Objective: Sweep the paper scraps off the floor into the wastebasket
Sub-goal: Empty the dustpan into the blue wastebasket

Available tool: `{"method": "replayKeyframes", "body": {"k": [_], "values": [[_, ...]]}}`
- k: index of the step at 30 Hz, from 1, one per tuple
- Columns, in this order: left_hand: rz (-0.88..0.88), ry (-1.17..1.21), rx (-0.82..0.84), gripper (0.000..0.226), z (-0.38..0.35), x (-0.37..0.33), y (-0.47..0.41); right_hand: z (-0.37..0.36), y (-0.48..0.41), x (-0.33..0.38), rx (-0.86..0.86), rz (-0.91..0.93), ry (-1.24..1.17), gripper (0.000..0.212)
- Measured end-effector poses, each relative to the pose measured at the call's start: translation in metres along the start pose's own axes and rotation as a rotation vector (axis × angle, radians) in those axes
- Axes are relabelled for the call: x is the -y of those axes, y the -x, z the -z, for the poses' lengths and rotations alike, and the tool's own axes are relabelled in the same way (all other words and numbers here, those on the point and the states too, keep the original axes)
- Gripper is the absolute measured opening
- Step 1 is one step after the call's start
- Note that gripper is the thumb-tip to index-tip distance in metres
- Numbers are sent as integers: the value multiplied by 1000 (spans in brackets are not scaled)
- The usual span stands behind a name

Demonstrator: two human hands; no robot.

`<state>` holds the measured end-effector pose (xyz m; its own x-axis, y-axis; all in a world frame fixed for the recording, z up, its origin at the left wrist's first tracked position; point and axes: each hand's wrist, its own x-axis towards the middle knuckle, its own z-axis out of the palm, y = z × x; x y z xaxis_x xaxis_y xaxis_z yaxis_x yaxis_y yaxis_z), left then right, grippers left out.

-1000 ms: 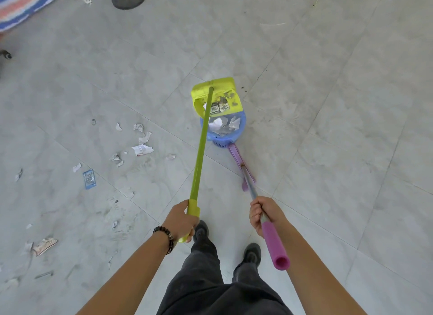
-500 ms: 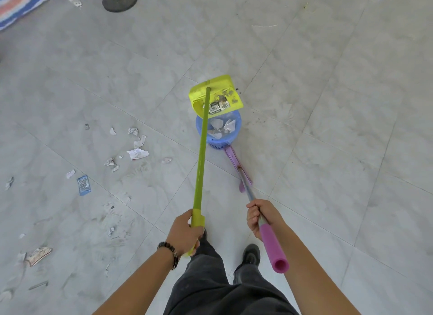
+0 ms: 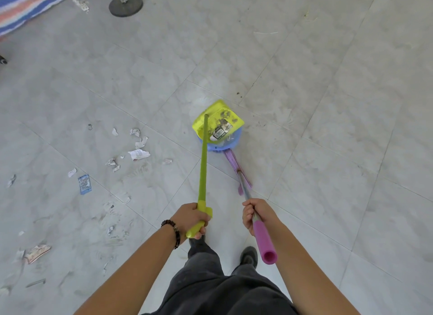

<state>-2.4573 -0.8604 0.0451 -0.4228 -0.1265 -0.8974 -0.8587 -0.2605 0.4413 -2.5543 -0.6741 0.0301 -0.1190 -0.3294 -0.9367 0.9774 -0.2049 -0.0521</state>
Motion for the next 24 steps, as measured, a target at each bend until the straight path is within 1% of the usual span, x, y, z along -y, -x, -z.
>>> {"method": "replayKeyframes", "body": {"k": [5, 7, 10, 12, 17, 20, 24], "values": [[-22, -99, -75, 38, -2, 17, 6, 10, -4, -3, 12, -32, -128, 20], [-46, -94, -102, 36, 3, 17, 9, 14, -5, -8, 21, -77, -117, 19], [-87, -11, -39, 29, 3, 18, 25, 17, -4, -14, -4, -73, -52, 23], [-107, 7, -5, 25, 2, 22, 36, 15, 1, -18, -16, -48, 14, 22], [-139, 73, -64, 31, 3, 29, 47, 7, 13, -27, -32, -34, 150, 18], [-172, 184, -17, 30, -3, 38, 63, 5, 17, -33, -33, -48, 187, 21], [-222, 340, 7, 26, 6, 46, 82, 3, 14, -51, 13, -62, 197, 23]]}}
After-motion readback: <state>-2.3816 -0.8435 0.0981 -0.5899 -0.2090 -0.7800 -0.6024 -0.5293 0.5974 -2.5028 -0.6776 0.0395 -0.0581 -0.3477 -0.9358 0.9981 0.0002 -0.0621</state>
